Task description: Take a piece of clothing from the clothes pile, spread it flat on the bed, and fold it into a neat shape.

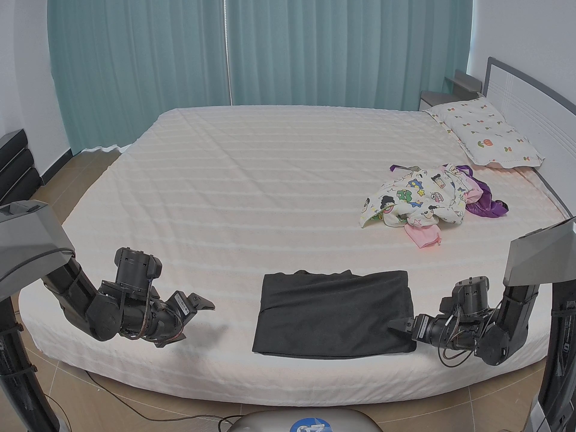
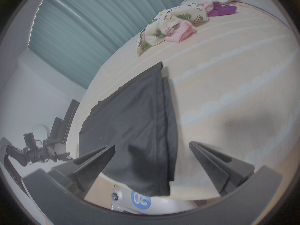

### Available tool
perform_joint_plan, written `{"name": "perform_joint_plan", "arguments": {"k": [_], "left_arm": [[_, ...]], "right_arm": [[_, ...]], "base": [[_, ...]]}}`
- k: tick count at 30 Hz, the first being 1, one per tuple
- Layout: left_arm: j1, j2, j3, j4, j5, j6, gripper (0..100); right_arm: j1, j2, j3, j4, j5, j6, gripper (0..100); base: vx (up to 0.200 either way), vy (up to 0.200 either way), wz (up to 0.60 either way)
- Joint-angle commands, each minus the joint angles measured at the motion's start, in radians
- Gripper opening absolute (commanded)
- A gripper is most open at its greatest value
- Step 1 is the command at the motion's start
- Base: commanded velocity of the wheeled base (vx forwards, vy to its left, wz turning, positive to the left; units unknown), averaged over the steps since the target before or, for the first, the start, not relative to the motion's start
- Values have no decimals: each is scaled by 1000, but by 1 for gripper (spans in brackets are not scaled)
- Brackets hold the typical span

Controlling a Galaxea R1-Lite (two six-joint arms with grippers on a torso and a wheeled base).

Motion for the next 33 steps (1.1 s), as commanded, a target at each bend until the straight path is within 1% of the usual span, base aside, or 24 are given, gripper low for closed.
{"name": "perform_joint_plan", "arguments": {"k": [1, 6, 13, 20, 21, 26, 29, 33], "left_arm": [[0, 4, 0, -1, 0, 0, 100], [0, 4, -2, -1, 0, 0, 100], [0, 4, -2, -1, 0, 0, 100], [0, 4, 0, -1, -1, 0, 100], [0, 4, 0, -1, -1, 0, 100], [0, 6, 0, -1, -1, 0, 100], [0, 6, 0, -1, -1, 0, 100], [0, 6, 0, -1, -1, 0, 100]], "right_arm": [[20, -8, 14, 7, 0, -3, 0], [20, -14, 39, 20, -5, -5, 0], [7, -20, 109, 4, -11, -57, 0], [7, -14, 112, -23, -11, -61, 0], [7, -13, 106, -25, -11, -60, 100], [4, -23, 112, -98, 3, -43, 100], [-15, -26, 103, -137, 3, -43, 100], [-39, -16, 56, -131, 1, -41, 100]], "base": [[0, 0, 0], [0, 0, 0], [0, 0, 0], [0, 0, 0], [0, 0, 0], [0, 0, 0], [0, 0, 0], [0, 0, 0]]}}
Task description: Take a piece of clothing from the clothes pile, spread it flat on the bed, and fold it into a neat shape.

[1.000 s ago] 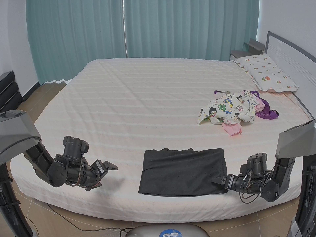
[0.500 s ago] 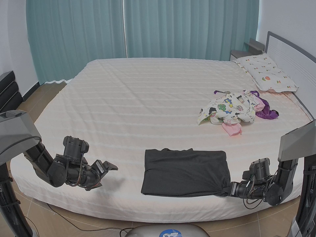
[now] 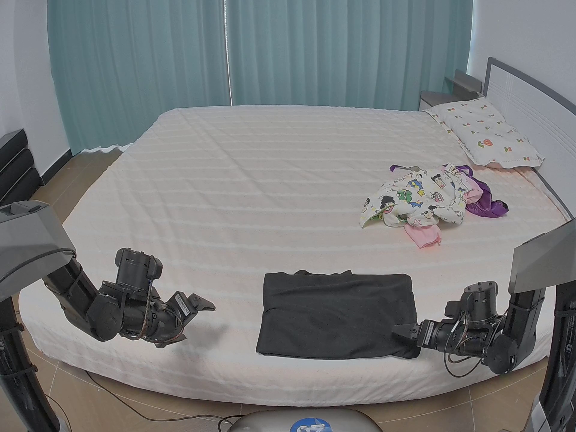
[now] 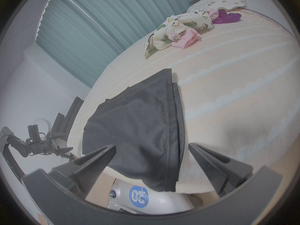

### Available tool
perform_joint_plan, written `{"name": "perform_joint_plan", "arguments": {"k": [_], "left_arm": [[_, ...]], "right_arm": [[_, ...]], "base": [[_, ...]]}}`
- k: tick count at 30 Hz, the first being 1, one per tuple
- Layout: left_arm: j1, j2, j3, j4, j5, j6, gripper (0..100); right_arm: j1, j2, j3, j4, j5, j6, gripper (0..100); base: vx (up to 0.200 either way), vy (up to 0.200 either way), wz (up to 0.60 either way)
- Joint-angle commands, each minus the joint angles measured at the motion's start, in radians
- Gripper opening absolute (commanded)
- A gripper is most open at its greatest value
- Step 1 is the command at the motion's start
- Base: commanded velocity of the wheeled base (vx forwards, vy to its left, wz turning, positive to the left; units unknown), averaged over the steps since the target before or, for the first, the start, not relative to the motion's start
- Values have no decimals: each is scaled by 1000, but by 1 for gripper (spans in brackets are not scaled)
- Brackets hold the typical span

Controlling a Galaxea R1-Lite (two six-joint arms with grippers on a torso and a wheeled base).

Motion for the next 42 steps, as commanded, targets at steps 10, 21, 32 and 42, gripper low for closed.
{"name": "perform_joint_plan", "arguments": {"k": [10, 21, 32, 42], "left_arm": [[0, 14, -1, -1, 0, 0, 100], [0, 23, -1, -1, 0, 0, 100], [0, 28, -3, -2, -1, 0, 100], [0, 28, 1, -17, -1, 0, 100]], "right_arm": [[-32, 132, -274, 86, -13, 8, 100], [19, 165, -375, 155, 6, 0, 100], [92, 197, -431, 181, 32, -11, 100], [80, 155, -398, 168, 38, 11, 0]], "base": [[0, 0, 0], [0, 0, 0], [0, 0, 0], [0, 0, 0]]}}
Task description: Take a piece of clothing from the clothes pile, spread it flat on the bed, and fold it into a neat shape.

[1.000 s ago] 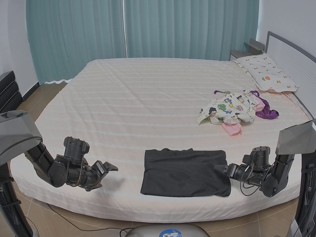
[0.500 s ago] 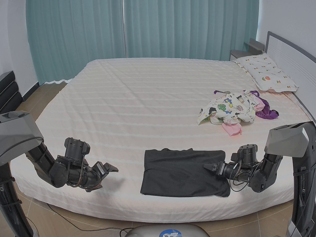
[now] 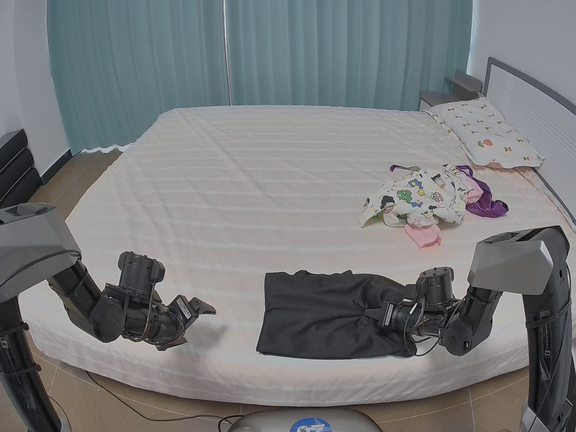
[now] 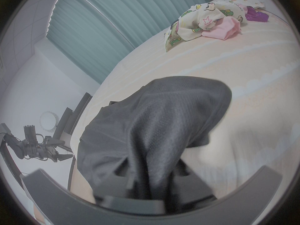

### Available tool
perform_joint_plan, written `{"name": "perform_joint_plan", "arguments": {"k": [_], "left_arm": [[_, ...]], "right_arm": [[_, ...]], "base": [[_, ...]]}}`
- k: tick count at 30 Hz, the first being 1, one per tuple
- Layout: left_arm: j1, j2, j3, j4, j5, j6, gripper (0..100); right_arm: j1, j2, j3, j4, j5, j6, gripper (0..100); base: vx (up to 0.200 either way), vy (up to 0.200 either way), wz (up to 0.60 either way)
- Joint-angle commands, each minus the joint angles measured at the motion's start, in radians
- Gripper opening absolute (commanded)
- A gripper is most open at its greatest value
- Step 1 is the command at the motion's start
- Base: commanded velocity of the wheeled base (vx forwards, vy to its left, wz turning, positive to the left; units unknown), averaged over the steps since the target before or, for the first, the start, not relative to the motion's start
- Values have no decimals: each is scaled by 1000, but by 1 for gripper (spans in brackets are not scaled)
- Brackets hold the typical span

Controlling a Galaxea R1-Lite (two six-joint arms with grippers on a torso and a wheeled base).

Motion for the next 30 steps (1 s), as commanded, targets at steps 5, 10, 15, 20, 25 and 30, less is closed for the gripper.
{"name": "perform_joint_plan", "arguments": {"k": [5, 10, 15, 20, 25, 30], "left_arm": [[-2, 1, 3, -22, 2, -3, 100], [-17, 3, 11, -23, 2, -3, 100], [-21, 4, 11, -23, 2, -3, 100], [-21, 3, 12, -23, 2, -2, 100], [-29, 3, 17, -25, 2, -3, 100], [-31, 1, 15, -25, 3, -3, 100]], "right_arm": [[-45, -84, 66, -2, 14, 20, 0], [-87, -145, 167, -7, 15, 35, 0], [-107, -144, 213, -68, 17, 77, 0], [-130, -147, 215, -76, 26, 78, 0], [-139, -138, 208, -77, 27, 72, 0], [-136, -136, 205, -77, 27, 72, 0]], "base": [[0, 0, 0], [0, 0, 0], [0, 0, 0], [0, 0, 0], [0, 0, 0], [0, -160, 0]]}}
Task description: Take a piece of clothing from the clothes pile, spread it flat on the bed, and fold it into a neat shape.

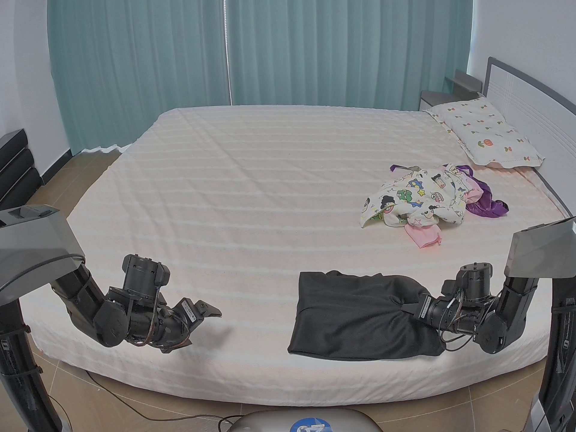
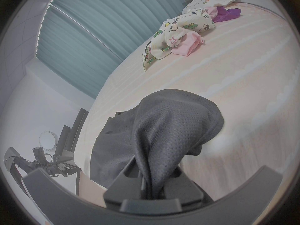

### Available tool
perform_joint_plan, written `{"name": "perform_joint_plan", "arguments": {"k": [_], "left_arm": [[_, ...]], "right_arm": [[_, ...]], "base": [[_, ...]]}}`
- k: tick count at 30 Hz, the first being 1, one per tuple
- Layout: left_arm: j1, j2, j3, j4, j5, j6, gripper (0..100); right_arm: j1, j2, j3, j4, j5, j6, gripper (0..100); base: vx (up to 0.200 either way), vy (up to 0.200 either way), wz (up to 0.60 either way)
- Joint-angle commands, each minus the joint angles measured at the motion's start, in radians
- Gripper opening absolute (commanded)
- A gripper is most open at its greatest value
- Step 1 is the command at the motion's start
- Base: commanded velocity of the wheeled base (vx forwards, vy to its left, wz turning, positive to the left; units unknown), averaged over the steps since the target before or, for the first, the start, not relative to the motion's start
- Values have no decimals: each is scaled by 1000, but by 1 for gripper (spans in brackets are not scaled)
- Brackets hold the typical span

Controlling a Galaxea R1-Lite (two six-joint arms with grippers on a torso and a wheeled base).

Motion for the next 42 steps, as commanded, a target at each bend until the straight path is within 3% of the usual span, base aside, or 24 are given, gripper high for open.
{"name": "perform_joint_plan", "arguments": {"k": [1, 42], "left_arm": [[-1, -1, 1, 0, 0, -1, 100], [-14, 1, 0, 0, 0, -1, 100]], "right_arm": [[3, 1, 0, 0, 7, -1, 0], [-2, 18, -20, -3, 2, -9, 0]], "base": [[0, -200, 0], [0, -195, 0]]}}
